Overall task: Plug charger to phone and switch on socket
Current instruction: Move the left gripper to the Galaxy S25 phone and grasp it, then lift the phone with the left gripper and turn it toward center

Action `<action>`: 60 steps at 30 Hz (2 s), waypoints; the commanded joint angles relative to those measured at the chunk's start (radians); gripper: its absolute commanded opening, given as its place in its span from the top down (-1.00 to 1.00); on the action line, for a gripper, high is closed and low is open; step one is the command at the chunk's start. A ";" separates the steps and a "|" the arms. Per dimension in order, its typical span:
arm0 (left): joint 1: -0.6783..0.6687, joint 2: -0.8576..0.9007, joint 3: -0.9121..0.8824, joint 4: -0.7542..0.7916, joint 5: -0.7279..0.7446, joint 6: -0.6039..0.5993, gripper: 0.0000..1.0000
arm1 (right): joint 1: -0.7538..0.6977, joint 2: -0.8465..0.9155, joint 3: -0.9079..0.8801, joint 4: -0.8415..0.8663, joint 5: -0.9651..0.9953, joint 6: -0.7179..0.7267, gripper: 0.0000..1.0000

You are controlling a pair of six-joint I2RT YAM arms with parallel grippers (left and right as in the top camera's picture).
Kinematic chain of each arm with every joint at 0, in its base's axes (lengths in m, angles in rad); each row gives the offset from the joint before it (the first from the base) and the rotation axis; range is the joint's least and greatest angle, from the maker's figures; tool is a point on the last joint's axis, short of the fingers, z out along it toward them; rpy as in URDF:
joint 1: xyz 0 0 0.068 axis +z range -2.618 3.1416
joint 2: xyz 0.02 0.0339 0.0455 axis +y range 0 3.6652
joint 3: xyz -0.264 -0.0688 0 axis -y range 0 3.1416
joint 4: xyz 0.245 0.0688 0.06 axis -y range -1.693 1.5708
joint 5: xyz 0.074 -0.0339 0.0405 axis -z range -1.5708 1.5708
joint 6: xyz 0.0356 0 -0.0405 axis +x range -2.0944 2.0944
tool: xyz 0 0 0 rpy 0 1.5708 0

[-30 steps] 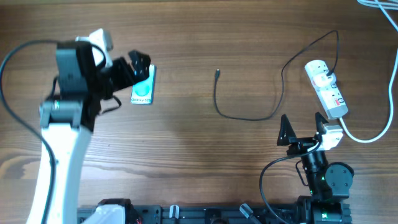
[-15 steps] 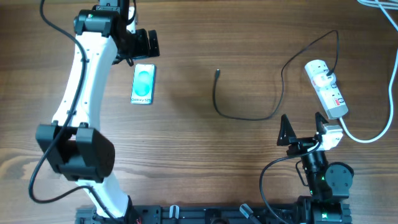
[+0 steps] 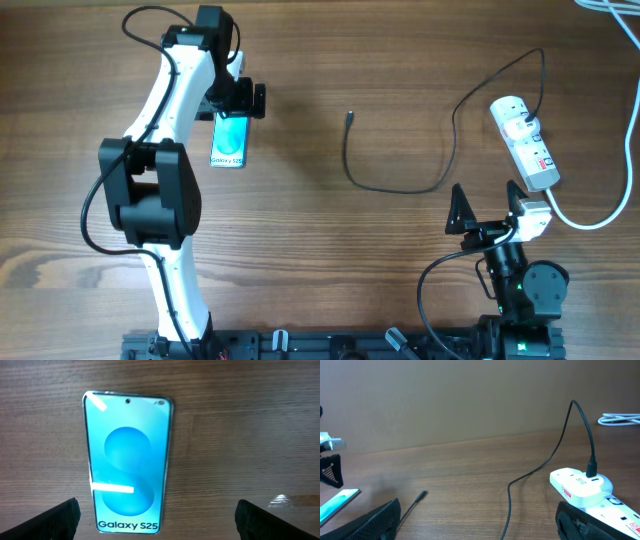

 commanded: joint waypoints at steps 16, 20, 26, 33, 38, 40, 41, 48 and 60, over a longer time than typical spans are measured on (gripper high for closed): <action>0.044 0.049 -0.161 0.116 -0.047 -0.056 -0.67 | 0.004 -0.006 0.000 0.005 0.001 0.008 -0.99; 0.068 0.074 -0.161 0.105 -0.043 -0.056 -0.72 | 0.004 -0.006 0.000 0.005 0.001 0.008 -0.99; 0.064 0.074 -0.162 0.124 -0.024 -0.056 -0.92 | 0.004 -0.006 0.000 0.005 0.001 0.008 -0.99; 0.056 0.074 -0.190 0.142 -0.024 -0.056 -0.73 | 0.004 -0.006 0.000 0.004 0.001 0.008 -0.99; 0.048 0.074 -0.190 0.142 -0.024 -0.056 -0.44 | 0.004 -0.006 0.000 0.005 0.001 0.008 -1.00; 0.047 0.074 -0.190 0.137 -0.024 -0.056 -0.44 | 0.004 -0.006 0.000 0.005 0.001 0.008 -1.00; 0.047 0.073 -0.187 0.130 -0.025 -0.056 -0.44 | 0.004 -0.006 0.000 0.005 0.001 0.008 -0.99; 0.047 0.057 -0.100 0.048 -0.025 -0.068 -0.37 | 0.004 -0.006 0.000 0.005 0.001 0.008 -1.00; 0.047 -0.027 -0.068 -0.013 0.068 -0.116 -0.33 | 0.004 -0.006 0.000 0.005 0.001 0.007 -0.99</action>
